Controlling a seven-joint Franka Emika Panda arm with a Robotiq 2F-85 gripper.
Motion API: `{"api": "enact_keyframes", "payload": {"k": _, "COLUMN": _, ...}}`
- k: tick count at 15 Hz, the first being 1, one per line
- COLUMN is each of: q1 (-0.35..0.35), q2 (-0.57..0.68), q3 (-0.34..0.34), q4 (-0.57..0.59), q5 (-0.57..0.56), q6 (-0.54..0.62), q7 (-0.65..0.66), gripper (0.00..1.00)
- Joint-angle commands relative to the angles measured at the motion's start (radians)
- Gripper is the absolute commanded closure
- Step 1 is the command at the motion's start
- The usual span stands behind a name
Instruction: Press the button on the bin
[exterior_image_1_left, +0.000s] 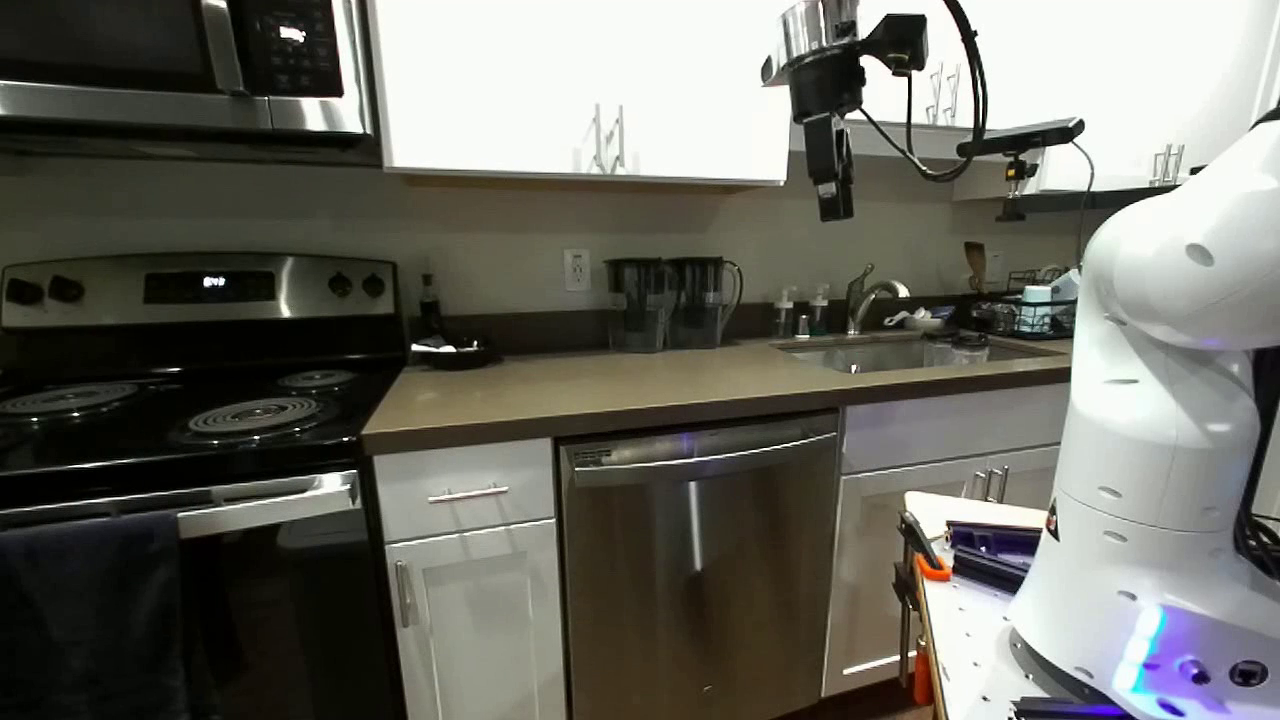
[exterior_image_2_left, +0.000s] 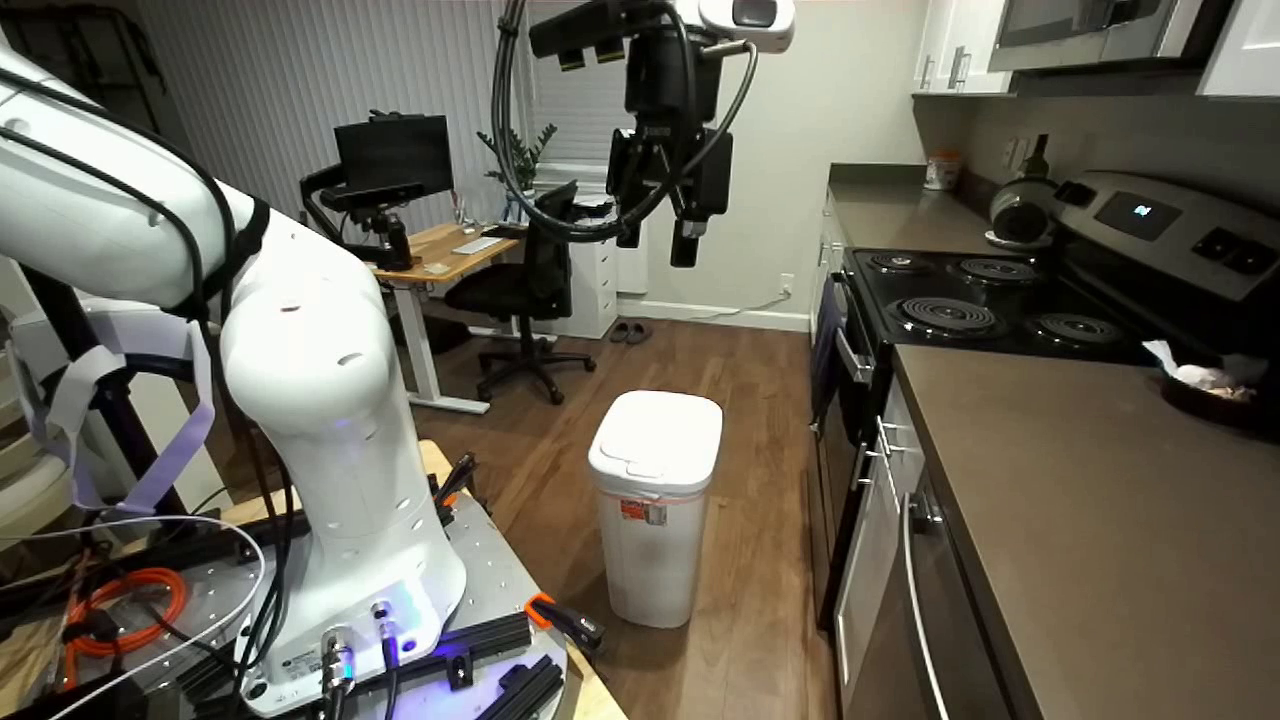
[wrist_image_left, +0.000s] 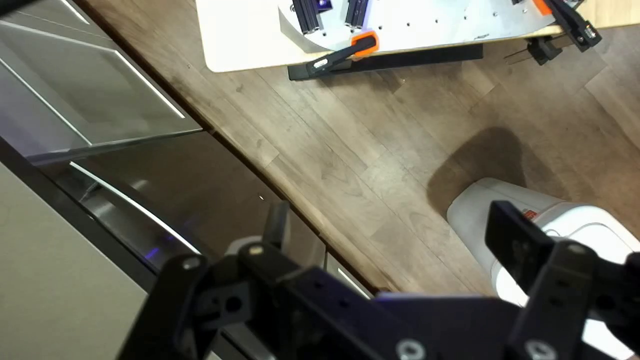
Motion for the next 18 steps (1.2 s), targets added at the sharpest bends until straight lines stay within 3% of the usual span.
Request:
{"api": "enact_keyframes", "payload": {"k": 1, "q1": 0.01, "q2": 0.0, "q3": -0.007, "q4": 0.002, "q5": -0.004, "q6": -0.003, "q7": 0.005, "gripper": 0.0}}
{"api": "enact_keyframes", "payload": {"k": 12, "q1": 0.01, "q2": 0.0, "q3": -0.007, "q4": 0.002, "q5": -0.004, "q6": -0.003, "q7": 0.005, "gripper": 0.0}}
{"api": "enact_keyframes", "payload": {"k": 18, "q1": 0.069, "q2": 0.056, "q3": 0.028, "q4": -0.006, "q5": 0.014, "q6": 0.103, "q7": 0.017, "gripper": 0.0}}
